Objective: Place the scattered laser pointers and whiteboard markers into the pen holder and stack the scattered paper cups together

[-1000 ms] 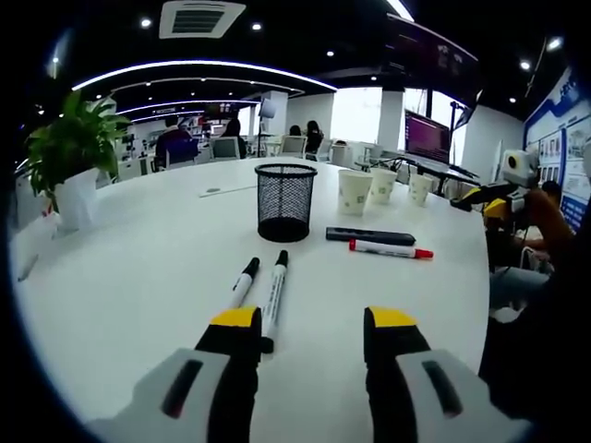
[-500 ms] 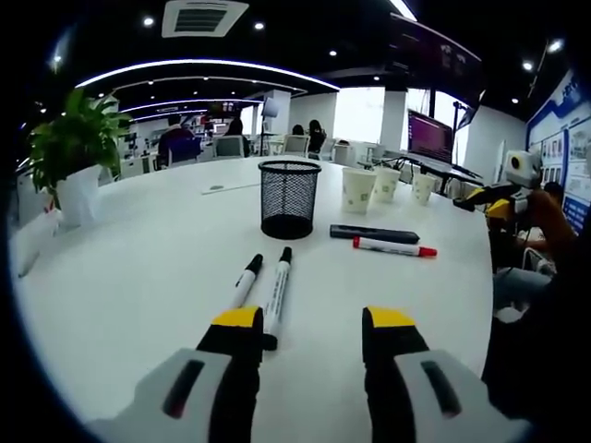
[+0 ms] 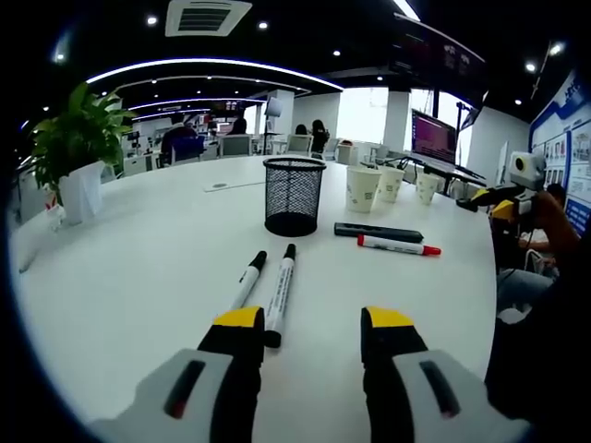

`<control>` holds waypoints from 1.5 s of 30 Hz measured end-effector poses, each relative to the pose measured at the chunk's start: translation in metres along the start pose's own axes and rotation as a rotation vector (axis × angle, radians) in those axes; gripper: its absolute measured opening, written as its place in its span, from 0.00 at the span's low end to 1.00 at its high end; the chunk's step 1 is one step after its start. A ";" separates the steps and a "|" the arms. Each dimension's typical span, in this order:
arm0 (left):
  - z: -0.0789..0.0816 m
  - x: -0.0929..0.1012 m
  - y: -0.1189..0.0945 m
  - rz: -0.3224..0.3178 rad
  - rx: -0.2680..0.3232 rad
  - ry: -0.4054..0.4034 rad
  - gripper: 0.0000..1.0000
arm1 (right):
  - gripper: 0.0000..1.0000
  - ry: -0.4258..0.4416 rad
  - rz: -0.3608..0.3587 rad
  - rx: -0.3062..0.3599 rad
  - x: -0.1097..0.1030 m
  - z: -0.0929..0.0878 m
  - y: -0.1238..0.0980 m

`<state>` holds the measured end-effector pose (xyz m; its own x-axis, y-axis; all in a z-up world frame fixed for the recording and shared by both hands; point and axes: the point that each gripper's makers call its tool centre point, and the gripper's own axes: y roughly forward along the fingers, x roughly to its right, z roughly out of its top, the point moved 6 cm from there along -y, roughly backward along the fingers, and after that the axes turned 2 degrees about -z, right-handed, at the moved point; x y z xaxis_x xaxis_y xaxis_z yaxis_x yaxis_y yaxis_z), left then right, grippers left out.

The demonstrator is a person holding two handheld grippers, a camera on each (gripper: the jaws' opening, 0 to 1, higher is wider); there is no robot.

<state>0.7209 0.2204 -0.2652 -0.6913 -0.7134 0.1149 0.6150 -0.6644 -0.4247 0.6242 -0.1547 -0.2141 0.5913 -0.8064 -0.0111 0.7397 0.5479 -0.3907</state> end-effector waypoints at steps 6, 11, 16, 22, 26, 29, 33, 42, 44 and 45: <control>0.000 -0.001 0.002 0.003 0.002 -0.004 0.43 | 0.40 -0.001 0.004 0.003 -0.001 0.001 0.000; 0.000 -0.003 0.004 0.009 0.006 -0.008 0.42 | 0.40 0.001 0.003 0.001 -0.001 0.000 0.000; 0.000 -0.005 0.005 0.011 0.008 -0.012 0.41 | 0.40 0.003 0.005 -0.001 -0.002 -0.001 0.001; -0.001 -0.008 0.006 0.018 0.014 -0.017 0.41 | 0.40 0.001 0.007 -0.001 -0.002 0.000 0.003; 0.000 -0.009 0.008 0.024 0.012 -0.006 0.40 | 0.40 -0.002 0.010 -0.001 -0.002 0.000 0.003; -0.001 -0.009 0.011 0.024 0.007 -0.001 0.39 | 0.40 -0.002 0.011 -0.003 -0.002 0.000 0.003; -0.002 -0.010 0.014 0.026 0.002 0.004 0.38 | 0.39 -0.003 0.009 -0.004 -0.002 0.000 0.002; -0.002 -0.011 0.018 0.035 0.007 0.029 0.35 | 0.39 -0.006 0.010 -0.001 -0.001 0.002 0.002; -0.002 -0.011 0.018 0.039 0.008 0.039 0.35 | 0.39 -0.007 0.011 0.000 -0.001 0.003 0.003; -0.002 -0.011 0.018 0.041 0.008 0.044 0.34 | 0.39 -0.007 0.012 0.001 -0.001 0.003 0.003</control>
<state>0.7392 0.2169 -0.2755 -0.6817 -0.7294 0.0576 0.6460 -0.6370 -0.4206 0.6265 -0.1515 -0.2122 0.6028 -0.7978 -0.0094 0.7325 0.5580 -0.3900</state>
